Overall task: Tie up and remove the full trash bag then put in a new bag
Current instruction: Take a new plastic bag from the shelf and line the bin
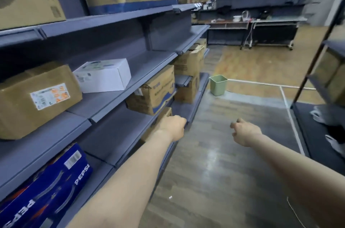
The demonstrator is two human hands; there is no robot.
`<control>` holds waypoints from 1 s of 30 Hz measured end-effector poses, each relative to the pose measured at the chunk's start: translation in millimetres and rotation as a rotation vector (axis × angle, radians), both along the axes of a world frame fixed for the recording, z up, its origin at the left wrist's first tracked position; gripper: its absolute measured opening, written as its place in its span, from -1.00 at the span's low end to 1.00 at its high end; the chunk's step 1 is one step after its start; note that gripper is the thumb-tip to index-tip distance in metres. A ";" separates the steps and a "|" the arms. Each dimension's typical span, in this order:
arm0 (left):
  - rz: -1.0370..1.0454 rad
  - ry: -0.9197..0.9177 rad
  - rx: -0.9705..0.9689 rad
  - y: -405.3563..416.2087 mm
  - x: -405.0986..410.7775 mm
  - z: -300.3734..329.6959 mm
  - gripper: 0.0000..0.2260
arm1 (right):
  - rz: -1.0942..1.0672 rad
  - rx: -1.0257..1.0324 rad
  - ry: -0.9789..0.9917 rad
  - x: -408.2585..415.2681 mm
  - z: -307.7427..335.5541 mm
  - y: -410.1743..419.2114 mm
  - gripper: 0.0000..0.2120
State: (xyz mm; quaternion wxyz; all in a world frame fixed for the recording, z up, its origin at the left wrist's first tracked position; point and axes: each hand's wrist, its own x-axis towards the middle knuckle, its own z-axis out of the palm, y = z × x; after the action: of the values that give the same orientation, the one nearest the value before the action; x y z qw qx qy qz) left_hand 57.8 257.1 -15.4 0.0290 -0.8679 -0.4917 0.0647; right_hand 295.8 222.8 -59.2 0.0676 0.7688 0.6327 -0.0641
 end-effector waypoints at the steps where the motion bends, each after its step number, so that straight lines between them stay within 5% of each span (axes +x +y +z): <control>1: -0.021 0.013 -0.014 8.1 7.5 -1.6 -0.81 | -0.014 0.006 -0.001 7.4 -2.1 1.3 -0.63; 30: -0.396 0.062 -0.016 141.4 341.1 -30.0 -0.77 | -0.461 -0.093 -0.017 312.8 -31.6 29.3 -0.68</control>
State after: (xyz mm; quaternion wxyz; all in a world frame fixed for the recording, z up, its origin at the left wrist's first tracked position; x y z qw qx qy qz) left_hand 398.9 398.5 -45.4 0.0494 -0.9455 -0.3096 0.0883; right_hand 608.6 252.1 -90.8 0.0918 0.8894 0.4364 -0.1004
